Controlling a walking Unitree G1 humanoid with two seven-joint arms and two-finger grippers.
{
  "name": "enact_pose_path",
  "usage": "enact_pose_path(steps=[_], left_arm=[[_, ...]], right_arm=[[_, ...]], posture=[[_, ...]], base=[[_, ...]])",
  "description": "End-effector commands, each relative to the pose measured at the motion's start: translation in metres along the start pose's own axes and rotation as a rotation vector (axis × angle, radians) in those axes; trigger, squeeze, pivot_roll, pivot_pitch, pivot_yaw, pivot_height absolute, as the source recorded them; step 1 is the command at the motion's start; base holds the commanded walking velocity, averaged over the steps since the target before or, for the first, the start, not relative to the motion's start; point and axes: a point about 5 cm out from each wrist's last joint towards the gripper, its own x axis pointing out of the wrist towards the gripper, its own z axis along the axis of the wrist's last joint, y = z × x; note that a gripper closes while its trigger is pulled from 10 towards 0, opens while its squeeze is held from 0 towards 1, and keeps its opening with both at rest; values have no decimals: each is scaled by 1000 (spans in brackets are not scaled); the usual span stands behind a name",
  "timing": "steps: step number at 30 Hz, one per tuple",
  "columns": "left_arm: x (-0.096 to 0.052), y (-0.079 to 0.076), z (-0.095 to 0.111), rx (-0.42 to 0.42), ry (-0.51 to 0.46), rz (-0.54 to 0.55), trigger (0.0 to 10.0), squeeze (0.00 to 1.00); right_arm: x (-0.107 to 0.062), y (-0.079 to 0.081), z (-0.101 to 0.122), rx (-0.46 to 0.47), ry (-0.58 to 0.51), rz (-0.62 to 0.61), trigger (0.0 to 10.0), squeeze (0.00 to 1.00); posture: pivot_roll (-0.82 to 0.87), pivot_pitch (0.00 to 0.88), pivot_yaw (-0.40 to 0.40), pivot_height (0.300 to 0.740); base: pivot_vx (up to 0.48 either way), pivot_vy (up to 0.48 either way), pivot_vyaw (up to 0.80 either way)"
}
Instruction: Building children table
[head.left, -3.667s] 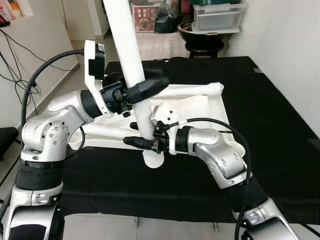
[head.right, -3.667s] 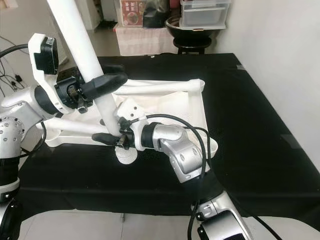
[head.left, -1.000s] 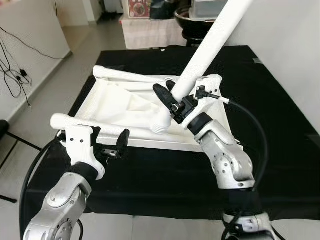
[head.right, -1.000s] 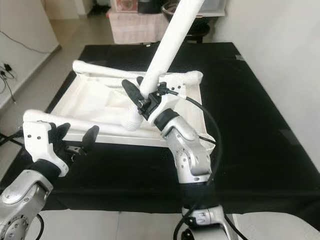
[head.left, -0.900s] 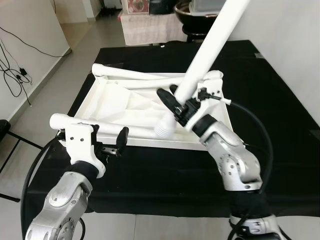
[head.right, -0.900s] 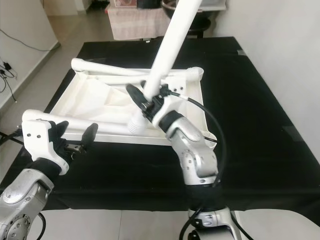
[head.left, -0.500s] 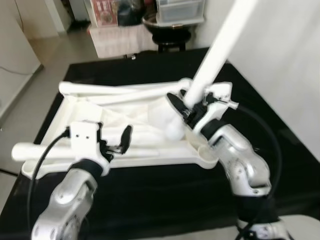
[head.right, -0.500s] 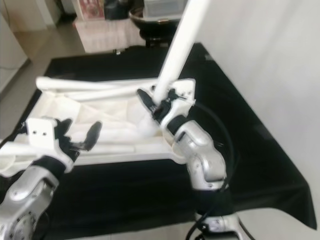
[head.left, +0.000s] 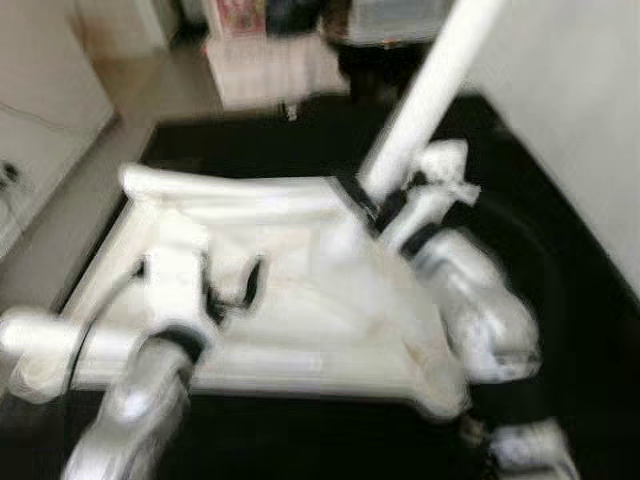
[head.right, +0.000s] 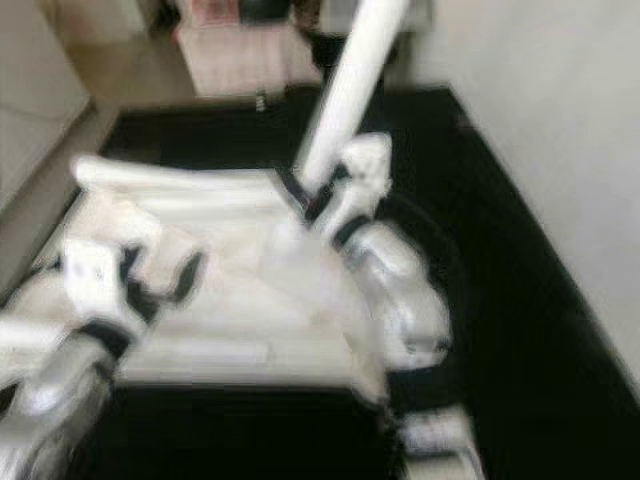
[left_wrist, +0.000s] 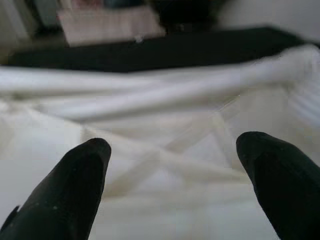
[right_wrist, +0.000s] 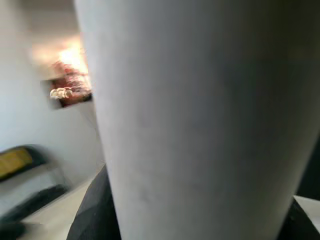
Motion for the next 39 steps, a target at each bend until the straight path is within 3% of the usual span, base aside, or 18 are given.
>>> enact_pose_path(steps=[1, 10, 14, 16, 20, 25, 28, 31, 33, 39], left_arm=[[-4, -7, -1, 9, 4, -45, 10000, 0], [-16, -18, -15, 1, 78, -116, 10000, 0], [-30, -29, -20, -44, 112, -205, 10000, 0], [-30, -29, -20, -46, 114, -208, 10000, 0], [-29, -22, -23, -50, 128, -109, 10000, 0], [-33, -23, -26, -51, 155, -123, 10000, 0], [-41, -27, -28, -34, 178, -181, 10000, 0], [-50, -38, -28, -17, 199, -340, 10000, 0], [-53, -41, -27, -18, 206, -385, 10000, 0], [-69, -40, -22, 8, 241, -552, 10000, 0]], right_arm=[[-8, -7, 5, -1, -16, -4, 10000, 0], [-16, -3, 8, -22, 12, 113, 10000, 0], [-25, 3, 6, -33, 54, 255, 10000, 0], [-26, 4, 6, -32, 59, 275, 10000, 0], [-32, 4, 5, -48, 97, 349, 10000, 0], [-37, 6, 5, -53, 119, 414, 10000, 0], [-43, 8, 6, -48, 148, 491, 10000, 0], [-48, 9, 8, -42, 175, 563, 10000, 0], [-49, 9, 8, -39, 183, 578, 10000, 0], [-52, 7, 12, -21, 203, 664, 10000, 0]], posture=[[-97, 137, 65, 740], [-104, 135, 66, 740], [-101, 131, 63, 740], [-101, 131, 63, 740], [-95, 130, 62, 740], [-95, 132, 62, 740], [-94, 133, 64, 740], [-90, 143, 61, 740], [-90, 143, 61, 740], [-80, 167, 51, 740]], base=[[0, 0, 0], [0, 0, 0], [0, -317, 0], [0, -480, 0], [0, -120, 0], [0, 0, 0], [0, 0, 0], [0, 0, 0], [0, 0, 0], [0, 0, 0]])
